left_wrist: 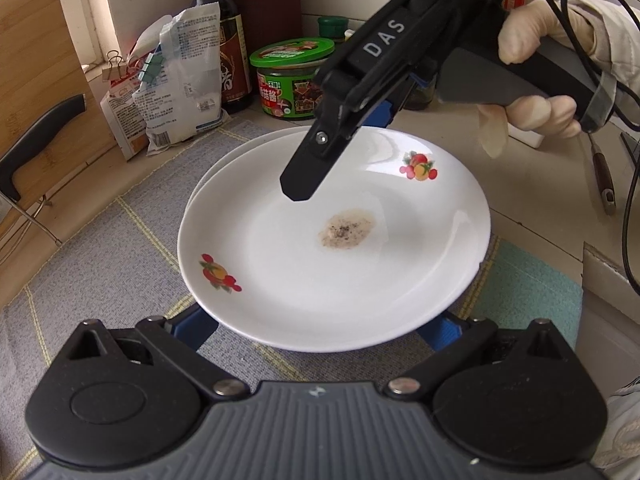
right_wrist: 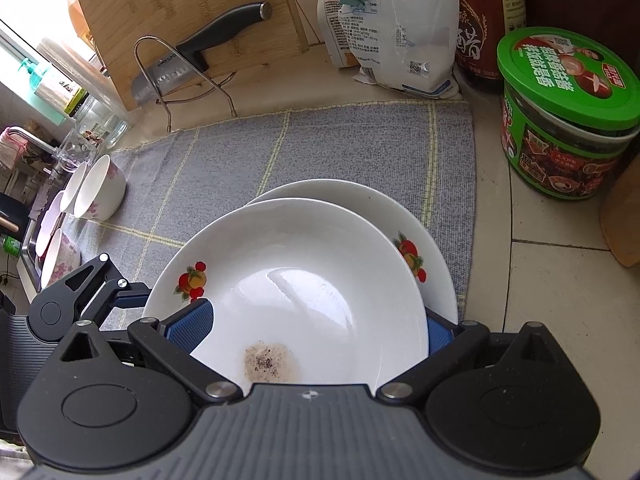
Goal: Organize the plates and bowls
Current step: 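Lower the stained plate onto the plate stack with the right tool, then open the right tool and withdraw it from the plate stack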
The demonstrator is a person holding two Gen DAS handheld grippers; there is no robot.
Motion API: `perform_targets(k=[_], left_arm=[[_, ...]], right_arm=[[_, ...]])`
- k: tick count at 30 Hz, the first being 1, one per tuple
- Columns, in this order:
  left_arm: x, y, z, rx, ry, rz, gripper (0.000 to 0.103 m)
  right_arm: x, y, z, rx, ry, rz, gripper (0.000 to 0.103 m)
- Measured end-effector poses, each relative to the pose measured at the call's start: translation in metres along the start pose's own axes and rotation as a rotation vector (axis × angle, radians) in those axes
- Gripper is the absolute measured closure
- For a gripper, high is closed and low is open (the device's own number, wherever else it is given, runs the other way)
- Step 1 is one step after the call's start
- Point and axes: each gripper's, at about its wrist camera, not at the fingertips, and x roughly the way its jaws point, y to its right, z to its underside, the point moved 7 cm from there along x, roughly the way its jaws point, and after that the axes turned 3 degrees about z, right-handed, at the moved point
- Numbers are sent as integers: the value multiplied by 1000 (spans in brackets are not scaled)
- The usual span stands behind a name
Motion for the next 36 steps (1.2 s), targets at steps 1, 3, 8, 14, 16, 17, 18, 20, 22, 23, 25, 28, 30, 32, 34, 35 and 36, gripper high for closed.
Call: perform_targets(k=[1, 3, 8, 14, 16, 17, 18, 20, 22, 23, 25, 28, 30, 32, 34, 35, 36], left_arm=[[0, 0, 0, -1, -1, 2, 0], [0, 1, -1, -2, -1, 6, 0], [1, 1, -1, 4, -2, 11, 1], [2, 1, -1, 12, 1, 15, 1], [1, 1, -1, 13, 3, 16, 1], [1, 1, -2, 13, 5, 16, 1], [1, 1, -2, 13, 6, 17, 1], [0, 1, -2, 16, 12, 18, 1], [-1, 1, -3, 16, 19, 22, 1], [-2, 2, -4, 15, 23, 24, 1], [-2, 2, -4, 14, 28, 28, 1], [-3, 2, -4, 10, 36, 32, 1], [-3, 2, -4, 3, 39, 35, 1], [-3, 1, -4, -6, 41, 38, 1], [-3, -1, -3, -10, 43, 39, 1], [-4, -1, -2, -14, 44, 37, 1], [-5, -2, -1, -14, 46, 34, 1]], right_arm=[[-1, 1, 0, 8, 4, -3, 0], [-5, 3, 1, 20, 12, -5, 0], [-10, 3, 3, 32, 21, 7, 0], [-15, 3, 5, 47, 30, 32, 0], [-18, 3, 7, 51, 35, 43, 0], [-19, 2, 8, 52, 37, 48, 0], [-20, 2, 8, 55, 38, 53, 0], [-21, 1, 10, 58, 40, 67, 0], [-23, 0, 11, 52, 40, 83, 0], [-23, 0, 12, 52, 39, 90, 0], [-24, -1, 13, 55, 38, 100, 0], [-25, -2, 15, 54, 37, 115, 0], [-25, -4, 16, 47, 36, 128, 0], [-26, -5, 17, 41, 38, 142, 0], [-25, -6, 18, 39, 33, 156, 0], [-25, -7, 18, 36, 33, 163, 0], [-25, -7, 19, 30, 31, 173, 0]])
